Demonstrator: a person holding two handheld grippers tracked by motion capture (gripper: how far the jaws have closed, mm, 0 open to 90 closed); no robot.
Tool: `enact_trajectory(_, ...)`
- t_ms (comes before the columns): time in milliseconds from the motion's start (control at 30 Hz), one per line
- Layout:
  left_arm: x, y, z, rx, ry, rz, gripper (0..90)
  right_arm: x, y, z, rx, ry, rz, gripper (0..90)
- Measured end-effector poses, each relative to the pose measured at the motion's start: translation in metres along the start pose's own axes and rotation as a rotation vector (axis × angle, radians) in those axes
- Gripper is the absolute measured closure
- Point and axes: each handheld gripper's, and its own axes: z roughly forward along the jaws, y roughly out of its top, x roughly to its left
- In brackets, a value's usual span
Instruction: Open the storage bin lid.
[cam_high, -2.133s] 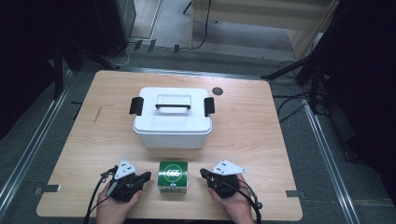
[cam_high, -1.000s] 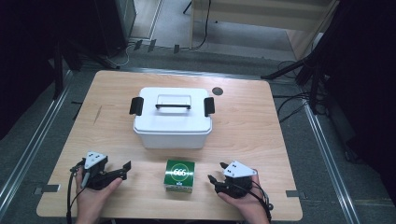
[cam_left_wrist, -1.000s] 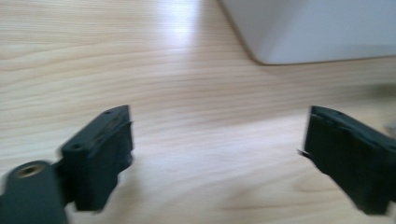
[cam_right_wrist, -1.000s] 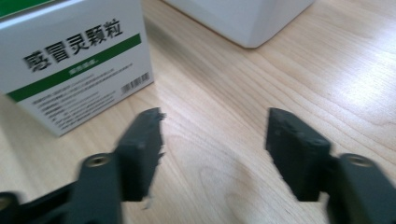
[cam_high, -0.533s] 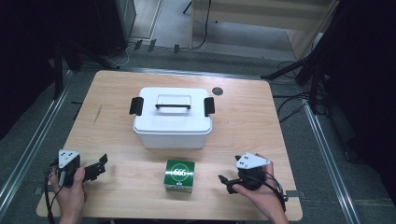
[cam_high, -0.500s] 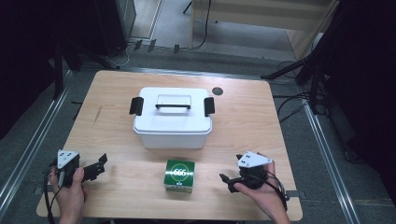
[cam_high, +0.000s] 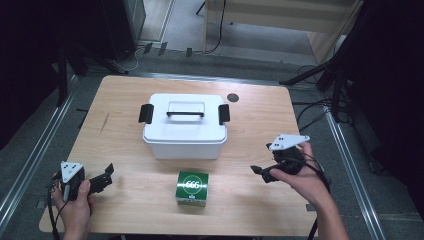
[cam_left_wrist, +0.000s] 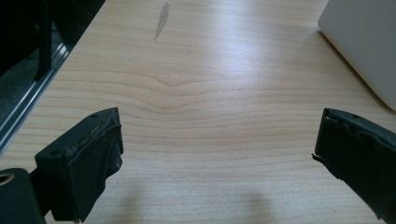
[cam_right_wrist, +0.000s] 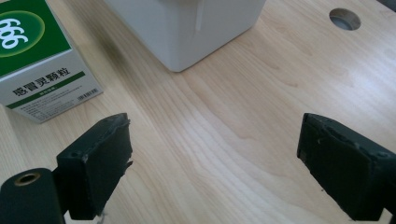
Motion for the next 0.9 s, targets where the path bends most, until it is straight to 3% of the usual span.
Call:
enact_trajectory(233,0.000,0.000,0.000,-0.005,-0.014,0.001,1.6,-0.015,0.032,-0.010,0.070,0.041,-0.092,9.6)
enact_trajectory(433,0.000,0.000,0.001,0.000,-0.031,-0.001,0.0,-0.026,0.053,-0.005,0.112,0.089,-0.131,11.0)
enact_trajectory(600,0.002,0.001,0.002,0.011,-0.042,-0.014,0.0,-0.027,0.072,0.000,0.168,0.093,-0.193,12.5)
enact_trajectory(767,0.002,0.001,0.002,0.018,-0.041,-0.008,0.0,-0.029,0.090,0.004,0.198,0.119,-0.219,14.1)
enact_trajectory(800,0.001,0.001,0.002,0.014,-0.040,-0.001,0.0,-0.029,0.100,0.006,0.209,0.138,-0.242,16.6)
enact_trajectory(900,0.001,0.001,0.002,0.018,-0.045,-0.003,0.0,-0.030,0.111,0.007,0.214,0.165,-0.253,16.5)
